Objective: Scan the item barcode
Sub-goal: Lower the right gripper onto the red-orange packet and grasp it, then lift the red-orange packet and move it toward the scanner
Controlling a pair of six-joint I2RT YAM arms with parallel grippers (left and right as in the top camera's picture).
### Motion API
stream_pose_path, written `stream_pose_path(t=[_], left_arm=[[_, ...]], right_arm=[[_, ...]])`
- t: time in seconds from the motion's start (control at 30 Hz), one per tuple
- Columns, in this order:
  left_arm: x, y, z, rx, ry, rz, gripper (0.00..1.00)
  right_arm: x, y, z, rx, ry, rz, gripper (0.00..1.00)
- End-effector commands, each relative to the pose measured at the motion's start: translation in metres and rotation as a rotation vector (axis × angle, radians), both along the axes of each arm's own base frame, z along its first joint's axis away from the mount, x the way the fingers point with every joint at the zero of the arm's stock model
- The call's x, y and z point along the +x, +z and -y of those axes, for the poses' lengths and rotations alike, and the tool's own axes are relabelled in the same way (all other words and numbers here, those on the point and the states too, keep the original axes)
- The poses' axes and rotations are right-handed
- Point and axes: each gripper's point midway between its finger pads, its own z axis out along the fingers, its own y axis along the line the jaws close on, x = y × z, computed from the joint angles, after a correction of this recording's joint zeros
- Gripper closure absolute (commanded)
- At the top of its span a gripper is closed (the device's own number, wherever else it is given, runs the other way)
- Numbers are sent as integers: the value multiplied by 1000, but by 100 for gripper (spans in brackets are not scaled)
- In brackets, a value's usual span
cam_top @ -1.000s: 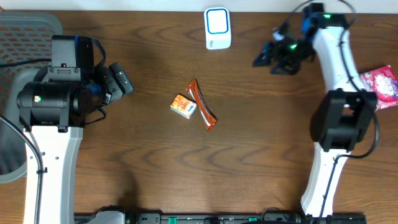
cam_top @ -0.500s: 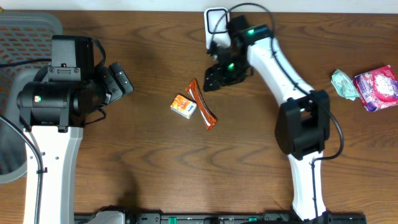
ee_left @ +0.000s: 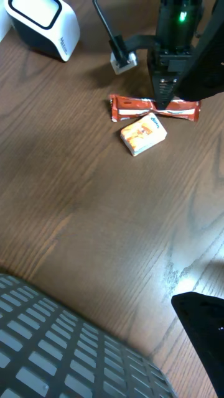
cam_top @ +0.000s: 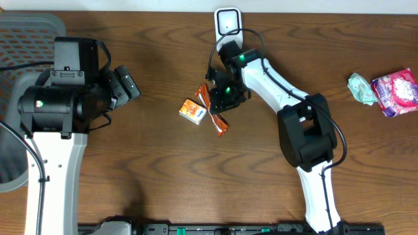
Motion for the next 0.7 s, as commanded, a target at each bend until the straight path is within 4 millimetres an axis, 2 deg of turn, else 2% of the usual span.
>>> stream_pose_path(t=[0.0, 0.1, 0.27, 0.43, 0.67], left_arm=[[0, 0, -3, 18, -1, -3, 2], [0, 0, -3, 18, -1, -3, 2], [0, 0, -3, 18, -1, -3, 2], [0, 0, -3, 18, -1, -3, 2], [0, 0, -3, 18, -1, -3, 2]], right_arm=[[-3, 11, -7, 20, -3, 10, 79], [-4, 11, -7, 20, -3, 4, 83], [-9, 13, -14, 51, 6, -16, 65], [-12, 3, -11, -18, 24, 13, 65], [-18, -7, -10, -39, 16, 1, 95]])
